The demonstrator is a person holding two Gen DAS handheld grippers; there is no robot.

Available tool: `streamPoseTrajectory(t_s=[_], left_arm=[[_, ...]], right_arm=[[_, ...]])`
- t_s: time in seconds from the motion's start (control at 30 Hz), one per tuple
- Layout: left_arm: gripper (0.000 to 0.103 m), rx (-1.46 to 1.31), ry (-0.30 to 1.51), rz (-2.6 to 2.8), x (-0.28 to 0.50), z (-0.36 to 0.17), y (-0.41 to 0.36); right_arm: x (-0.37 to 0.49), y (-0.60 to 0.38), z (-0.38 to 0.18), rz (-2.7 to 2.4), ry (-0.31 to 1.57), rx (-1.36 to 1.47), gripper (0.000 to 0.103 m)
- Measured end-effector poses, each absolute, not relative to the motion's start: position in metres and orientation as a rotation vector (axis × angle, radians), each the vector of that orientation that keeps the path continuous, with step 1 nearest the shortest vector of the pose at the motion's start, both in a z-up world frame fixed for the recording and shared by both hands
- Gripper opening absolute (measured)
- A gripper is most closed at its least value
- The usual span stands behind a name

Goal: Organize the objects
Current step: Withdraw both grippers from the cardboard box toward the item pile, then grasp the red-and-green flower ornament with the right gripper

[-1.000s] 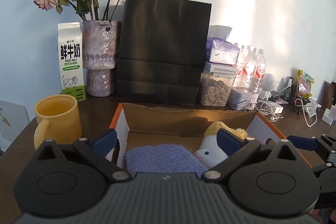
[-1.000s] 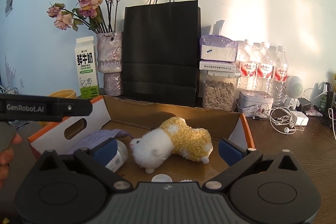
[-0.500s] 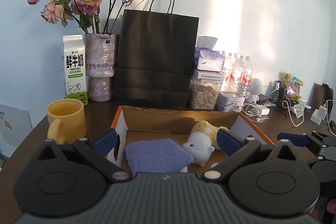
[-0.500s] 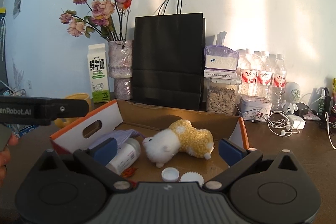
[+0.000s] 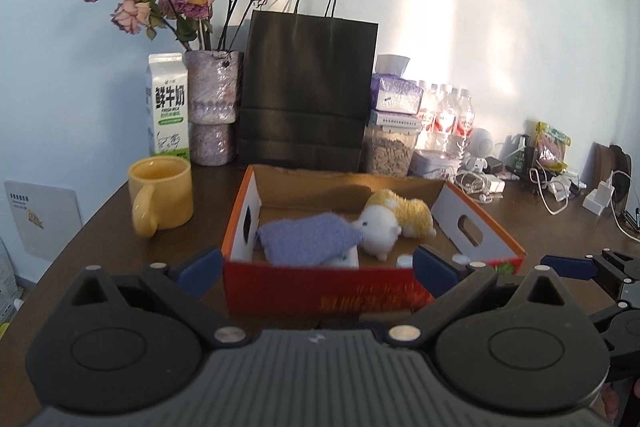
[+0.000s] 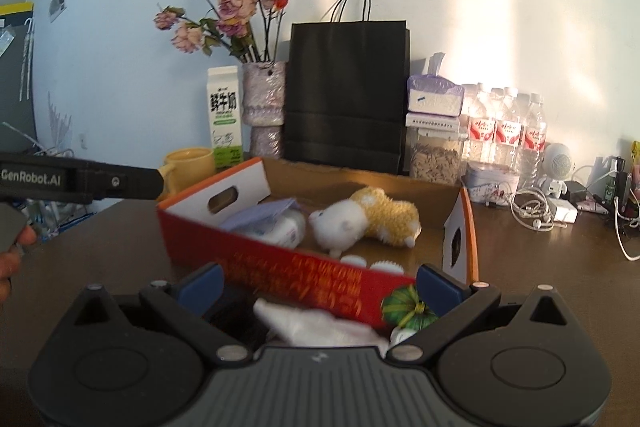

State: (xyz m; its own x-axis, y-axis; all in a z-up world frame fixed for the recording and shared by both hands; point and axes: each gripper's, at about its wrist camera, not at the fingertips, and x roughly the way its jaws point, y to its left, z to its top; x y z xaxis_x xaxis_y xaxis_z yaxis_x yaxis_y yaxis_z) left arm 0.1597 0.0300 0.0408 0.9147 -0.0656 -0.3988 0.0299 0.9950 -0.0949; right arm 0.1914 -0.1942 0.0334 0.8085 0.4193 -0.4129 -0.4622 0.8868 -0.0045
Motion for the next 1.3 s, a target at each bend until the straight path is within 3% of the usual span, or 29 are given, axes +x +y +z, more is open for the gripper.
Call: streamPoseTrajectory(t_s=[0.73,0.83,1.0,1.17,1.3], left_arm=[[0.103,-0.113,0.513,-0.011,0.079,0.004,0.048],[0.103,-0.119,0.517,-0.011,0.074,0.001,0.051],[0.103,-0.132,0.530,-0.003,0.070,-0.003,0.057],[0.103,-0.142,0.545,0.005,0.070,-0.007,0.061],[0.103,-0.149,0.555,0.009,0.071,-0.010,0.064]], right_arm=[[0.118,-0.186,-0.003,0.558,0.507,-0.096,0.103],[0.117,-0.183,-0.006,0.569,0.515,-0.093,0.099],[0.122,-0.178,-0.010,0.594,0.541,-0.081,0.078],[0.131,-0.169,-0.018,0.592,0.583,-0.081,0.076],[0.141,-0.166,-0.022,0.597,0.617,-0.060,0.062]])
